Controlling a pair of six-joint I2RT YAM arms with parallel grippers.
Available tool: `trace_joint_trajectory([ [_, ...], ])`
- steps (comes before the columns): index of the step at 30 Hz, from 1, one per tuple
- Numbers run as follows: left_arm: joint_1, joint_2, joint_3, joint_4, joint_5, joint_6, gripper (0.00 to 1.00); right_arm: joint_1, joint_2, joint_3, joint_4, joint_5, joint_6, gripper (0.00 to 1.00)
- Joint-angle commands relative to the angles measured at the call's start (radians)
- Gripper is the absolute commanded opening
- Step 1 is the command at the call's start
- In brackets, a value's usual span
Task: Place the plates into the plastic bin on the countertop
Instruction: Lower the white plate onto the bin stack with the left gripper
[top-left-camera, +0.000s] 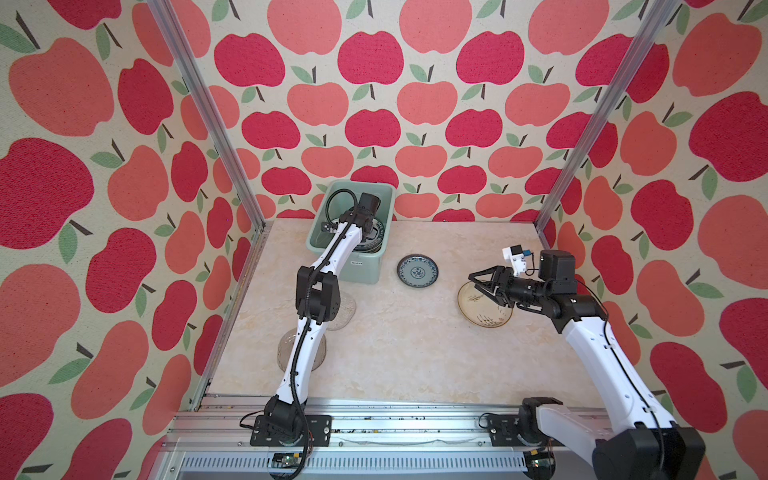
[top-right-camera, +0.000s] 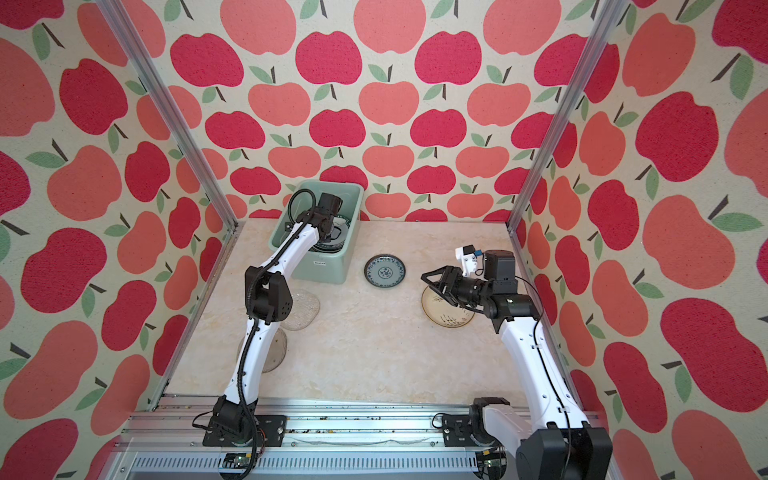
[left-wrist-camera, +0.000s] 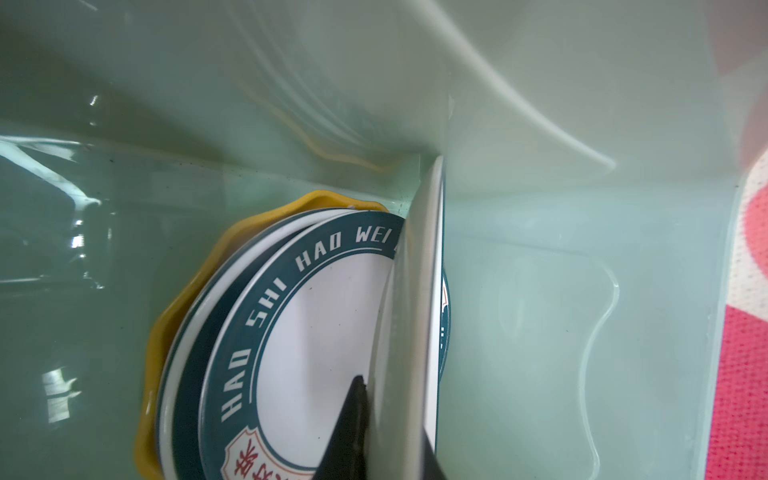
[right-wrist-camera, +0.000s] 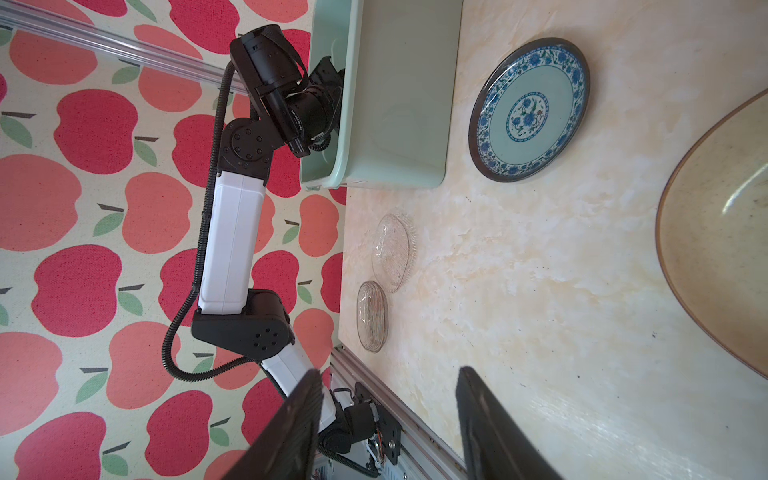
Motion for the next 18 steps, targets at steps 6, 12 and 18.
trace_joint_trajectory([
  [6,0.007,0.027,0.047,0.001,0.022,0.018,0.25,0.010,0.006,-0.005,0.021,0.001,-0.021,0.55],
  [12,0.007,0.023,0.047,-0.027,0.045,0.011,0.43,0.010,0.003,-0.008,0.028,0.002,-0.016,0.54],
  [18,0.004,0.012,0.047,-0.068,0.104,-0.008,0.65,0.010,0.013,-0.001,0.034,-0.003,-0.011,0.54],
])
